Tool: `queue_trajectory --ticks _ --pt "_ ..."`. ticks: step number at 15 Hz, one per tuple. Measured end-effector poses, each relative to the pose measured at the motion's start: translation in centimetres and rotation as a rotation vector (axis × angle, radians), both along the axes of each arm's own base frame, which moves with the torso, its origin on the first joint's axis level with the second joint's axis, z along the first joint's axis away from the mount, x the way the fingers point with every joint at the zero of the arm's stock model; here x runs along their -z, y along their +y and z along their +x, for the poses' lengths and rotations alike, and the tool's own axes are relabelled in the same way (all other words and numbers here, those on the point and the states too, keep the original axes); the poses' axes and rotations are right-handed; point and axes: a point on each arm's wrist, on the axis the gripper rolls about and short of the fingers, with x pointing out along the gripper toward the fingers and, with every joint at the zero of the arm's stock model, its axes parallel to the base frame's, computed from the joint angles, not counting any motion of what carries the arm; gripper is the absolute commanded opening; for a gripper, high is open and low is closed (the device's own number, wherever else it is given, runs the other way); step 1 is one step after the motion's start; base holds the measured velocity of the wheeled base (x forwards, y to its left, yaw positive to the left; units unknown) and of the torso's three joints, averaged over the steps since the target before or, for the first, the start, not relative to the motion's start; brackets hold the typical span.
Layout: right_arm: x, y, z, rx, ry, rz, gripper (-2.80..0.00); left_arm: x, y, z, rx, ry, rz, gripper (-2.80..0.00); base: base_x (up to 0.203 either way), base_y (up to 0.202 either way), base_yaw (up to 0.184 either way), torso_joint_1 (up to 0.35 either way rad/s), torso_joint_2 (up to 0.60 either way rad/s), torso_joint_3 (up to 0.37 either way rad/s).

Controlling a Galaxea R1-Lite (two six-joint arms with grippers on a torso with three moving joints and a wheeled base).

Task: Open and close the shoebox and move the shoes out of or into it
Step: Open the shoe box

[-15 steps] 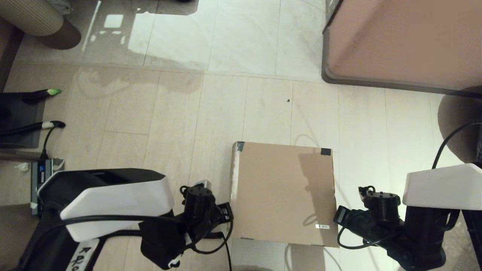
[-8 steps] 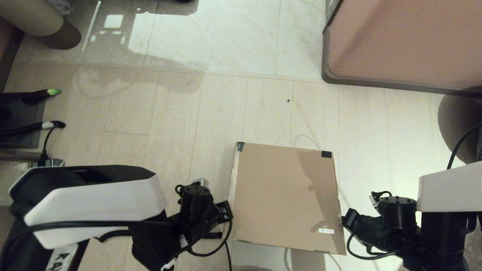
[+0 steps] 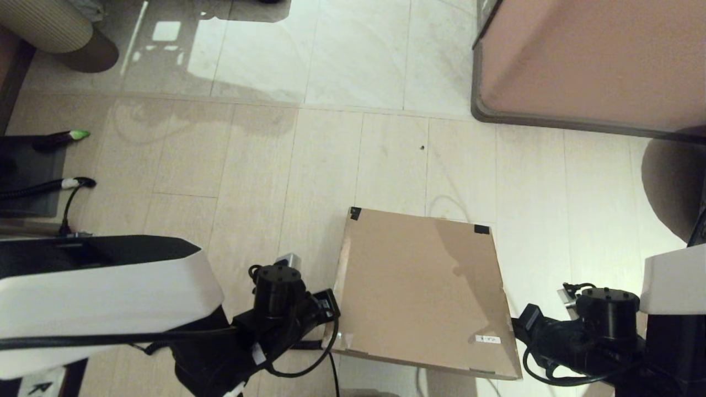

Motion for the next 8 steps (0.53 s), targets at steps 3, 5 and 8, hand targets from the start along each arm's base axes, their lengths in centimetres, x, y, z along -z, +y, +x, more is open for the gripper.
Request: queue_trajectory --ticks 3,5,8 --pt "0.4 0.0 -0.4 0.004 0.046 0.051 -2.8 -1.1 0.6 0.0 -0.039 -0.029 -0.007 -2.8 0.0 0.0 0.0 0.0 0.0 0.0" --pt "0.6 0.0 -0.5 0.003 0.055 0.051 -2.8 -1.7 1.3 0.3 -0.066 -0.043 -0.014 -2.8 0.0 0.0 0.0 0.0 0.0 0.0" --pt "0.7 -0.1 -0.7 0.009 0.067 0.048 -2.8 -2.9 3.1 1.2 -0.137 -0.075 -0.026 -2.8 0.0 0.0 0.0 0.0 0.0 0.0"
